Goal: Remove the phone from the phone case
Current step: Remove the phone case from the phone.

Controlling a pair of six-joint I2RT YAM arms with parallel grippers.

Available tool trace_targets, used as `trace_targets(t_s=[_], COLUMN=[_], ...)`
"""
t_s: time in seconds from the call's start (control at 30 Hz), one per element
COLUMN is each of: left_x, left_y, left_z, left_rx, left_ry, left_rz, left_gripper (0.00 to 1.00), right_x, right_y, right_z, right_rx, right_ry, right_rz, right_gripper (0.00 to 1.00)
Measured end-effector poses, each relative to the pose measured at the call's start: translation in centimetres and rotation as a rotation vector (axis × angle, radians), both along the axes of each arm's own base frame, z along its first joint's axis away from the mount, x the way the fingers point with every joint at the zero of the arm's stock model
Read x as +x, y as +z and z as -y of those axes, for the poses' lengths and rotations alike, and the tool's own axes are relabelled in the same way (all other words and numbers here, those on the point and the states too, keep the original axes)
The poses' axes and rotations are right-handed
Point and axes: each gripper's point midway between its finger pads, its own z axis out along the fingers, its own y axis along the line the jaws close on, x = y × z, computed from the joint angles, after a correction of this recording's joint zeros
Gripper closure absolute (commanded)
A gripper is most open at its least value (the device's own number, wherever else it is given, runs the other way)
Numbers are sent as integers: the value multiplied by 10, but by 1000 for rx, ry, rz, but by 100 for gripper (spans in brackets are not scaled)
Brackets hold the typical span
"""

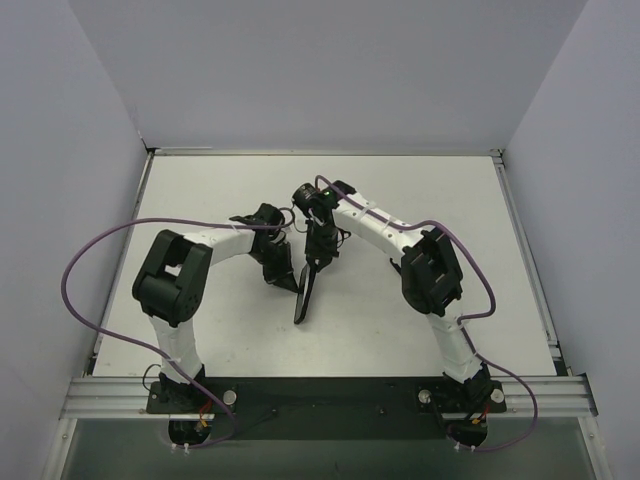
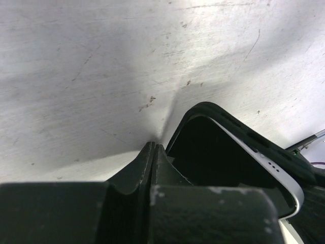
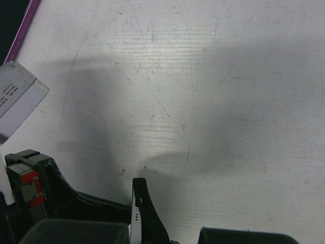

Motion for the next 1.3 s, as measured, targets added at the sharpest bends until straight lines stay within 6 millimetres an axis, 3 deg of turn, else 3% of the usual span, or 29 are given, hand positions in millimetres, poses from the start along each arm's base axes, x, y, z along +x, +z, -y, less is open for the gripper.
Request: trace_targets(t_s=[0.37,0.73,1.0,1.3], left_x=[-8,-10,-10,-11], left_y=[-1,-1,-1,-1], left_z=[26,29,29,27], left_rx=[-20,-44,-51,-45], left_ry=[-64,-52,-50,-53], left_rz=[-16,-42,-44,-40], left_gripper=[100,100,100,100], right_x=[-1,-4,-4,-4], right_y=[-4,-18,-17,-10], right_z=[8,30,29,12], right_rx=[-39,-129,-118,-42], right_ry=[-6,-12,23,73], right_rz=[-1,7,9,5], right_gripper=[100,96,96,96])
